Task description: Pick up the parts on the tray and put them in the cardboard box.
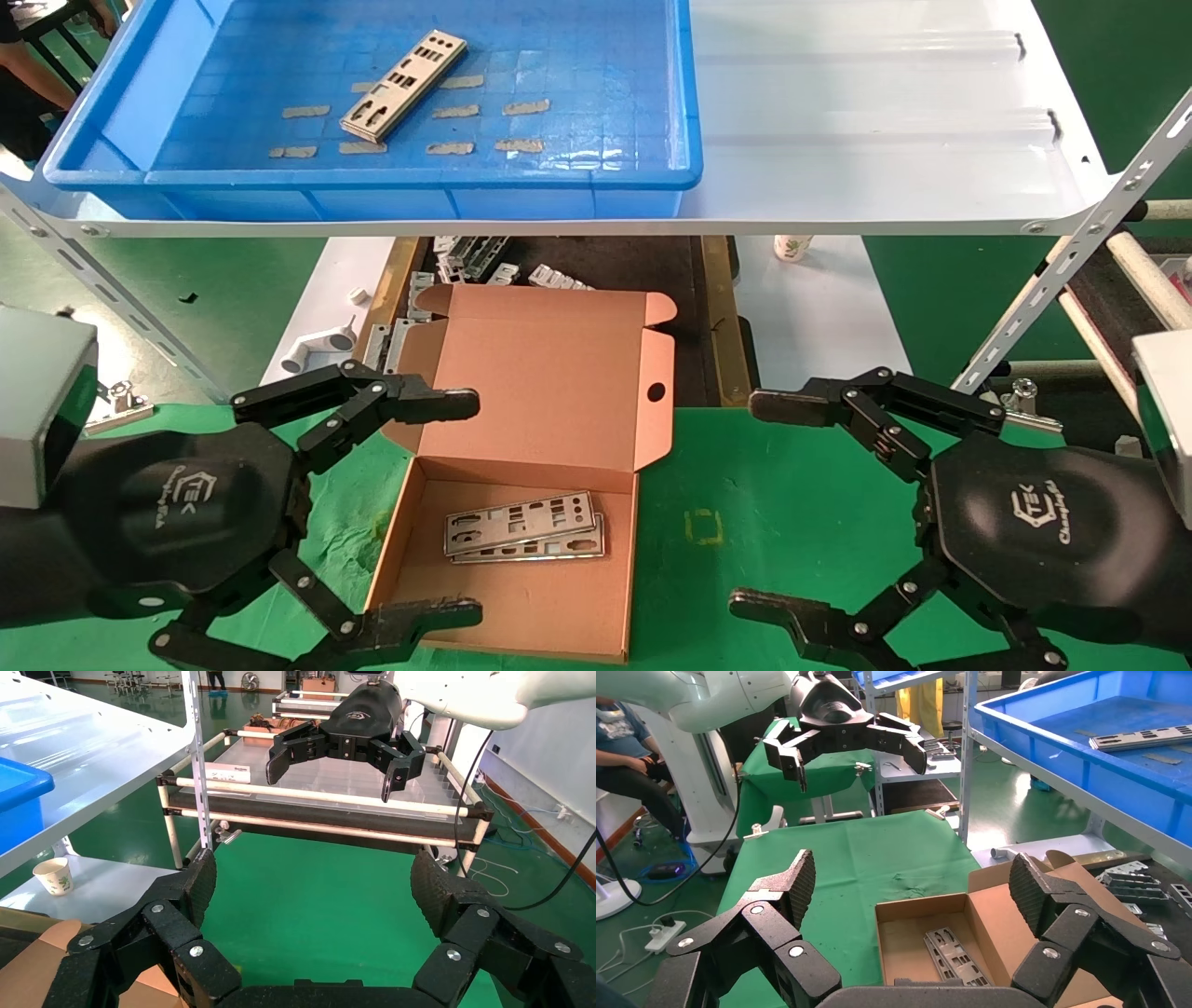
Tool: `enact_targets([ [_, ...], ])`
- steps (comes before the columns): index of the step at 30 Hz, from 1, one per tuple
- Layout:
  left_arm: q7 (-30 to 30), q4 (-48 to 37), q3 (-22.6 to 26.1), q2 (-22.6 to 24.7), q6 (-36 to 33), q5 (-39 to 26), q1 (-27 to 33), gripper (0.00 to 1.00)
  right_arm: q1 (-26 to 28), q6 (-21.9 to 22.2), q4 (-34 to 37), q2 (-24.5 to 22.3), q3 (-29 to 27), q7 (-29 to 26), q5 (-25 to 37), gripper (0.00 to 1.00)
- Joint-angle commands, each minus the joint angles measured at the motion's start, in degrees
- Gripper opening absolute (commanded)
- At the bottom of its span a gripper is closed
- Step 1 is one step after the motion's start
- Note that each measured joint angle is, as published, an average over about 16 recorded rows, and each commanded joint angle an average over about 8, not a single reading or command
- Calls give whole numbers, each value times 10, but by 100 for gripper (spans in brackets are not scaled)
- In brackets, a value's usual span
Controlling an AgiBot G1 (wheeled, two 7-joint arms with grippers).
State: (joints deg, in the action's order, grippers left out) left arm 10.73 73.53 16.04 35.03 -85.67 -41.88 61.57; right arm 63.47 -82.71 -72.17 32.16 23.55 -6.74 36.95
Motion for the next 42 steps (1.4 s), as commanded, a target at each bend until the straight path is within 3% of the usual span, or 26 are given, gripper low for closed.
enact_targets([
  [1,0,0,0,0,0,0,0,100,0,0,0,0,0,0,0,100],
  [11,0,0,0,0,0,0,0,100,0,0,0,0,0,0,0,99],
  [12,0,0,0,0,0,0,0,100,0,0,0,0,0,0,0,91],
  [19,2,-2,-1,2,10,-2,3,100,0,0,0,0,0,0,0,6],
  [20,5,-3,-2,3,16,-3,5,100,0,0,0,0,0,0,0,0],
  [26,34,-15,3,30,92,-28,36,100,0,0,0,0,0,0,0,0],
  [32,58,-60,25,85,194,-96,105,100,0,0,0,0,0,0,0,0],
  [42,44,-243,86,185,310,-244,267,100,0,0,0,0,0,0,0,0],
])
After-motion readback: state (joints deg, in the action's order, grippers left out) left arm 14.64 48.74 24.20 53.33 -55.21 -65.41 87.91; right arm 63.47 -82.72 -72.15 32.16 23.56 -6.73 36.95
